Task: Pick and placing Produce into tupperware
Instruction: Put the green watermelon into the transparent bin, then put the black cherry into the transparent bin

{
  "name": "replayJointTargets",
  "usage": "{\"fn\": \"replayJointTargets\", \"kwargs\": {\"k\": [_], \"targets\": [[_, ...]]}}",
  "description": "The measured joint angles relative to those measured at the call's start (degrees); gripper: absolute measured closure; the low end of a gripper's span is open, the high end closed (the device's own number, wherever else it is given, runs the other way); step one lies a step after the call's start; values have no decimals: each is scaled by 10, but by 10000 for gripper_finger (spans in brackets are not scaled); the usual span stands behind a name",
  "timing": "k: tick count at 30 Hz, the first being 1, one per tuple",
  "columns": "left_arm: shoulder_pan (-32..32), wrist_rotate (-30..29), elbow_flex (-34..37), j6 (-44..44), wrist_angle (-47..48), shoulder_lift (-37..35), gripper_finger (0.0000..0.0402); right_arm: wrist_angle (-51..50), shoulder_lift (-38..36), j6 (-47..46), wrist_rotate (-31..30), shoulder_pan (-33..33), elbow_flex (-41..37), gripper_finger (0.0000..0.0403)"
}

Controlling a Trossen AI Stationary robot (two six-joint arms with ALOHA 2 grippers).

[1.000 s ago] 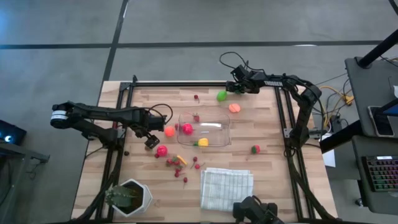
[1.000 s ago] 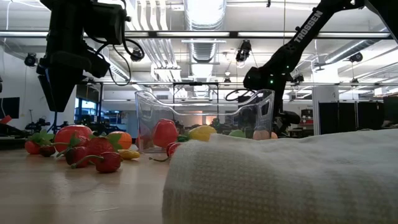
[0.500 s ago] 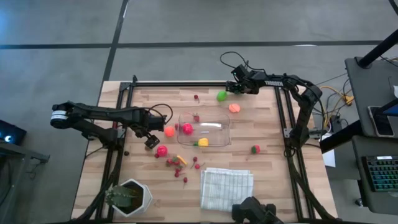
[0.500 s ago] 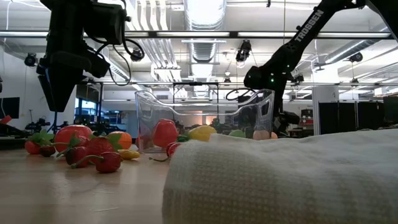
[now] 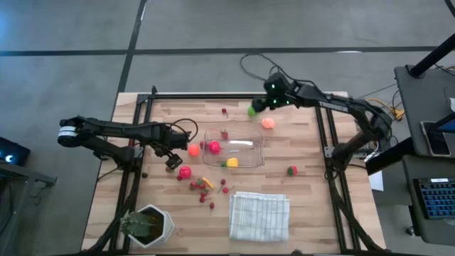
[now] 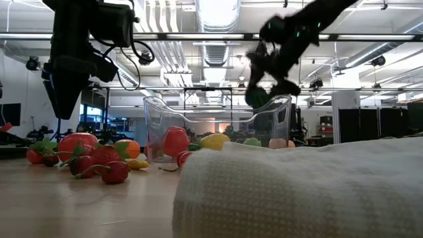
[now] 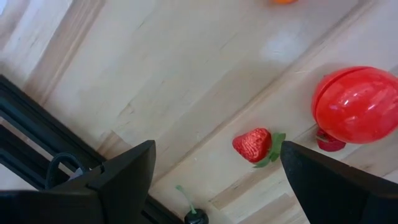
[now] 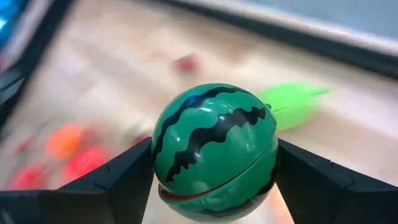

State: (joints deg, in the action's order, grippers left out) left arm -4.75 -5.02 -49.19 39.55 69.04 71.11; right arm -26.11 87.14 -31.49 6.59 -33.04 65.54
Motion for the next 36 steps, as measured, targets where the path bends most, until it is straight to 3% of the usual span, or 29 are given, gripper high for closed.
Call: {"fn": "replayJointTargets", "kwargs": {"k": [5,11,20,26,32,36], "targets": [[0,0,0,0,-4,0,72,-27,-25,-19,23,85,0,109],[0,0,1,-12,-14,0,72,-39,3,-55,18,170,0,106],[0,0,1,-15,-14,0,72,-38,25,-142,-95,237,10,72],[0,0,1,-31,-16,0,72,-38,21,-181,-118,249,27,46],[1,-5,2,-41,-18,0,72,-39,18,-180,-166,270,61,40],[17,-46,6,-17,-30,0,72,-55,8,-168,-224,294,88,40]]}}
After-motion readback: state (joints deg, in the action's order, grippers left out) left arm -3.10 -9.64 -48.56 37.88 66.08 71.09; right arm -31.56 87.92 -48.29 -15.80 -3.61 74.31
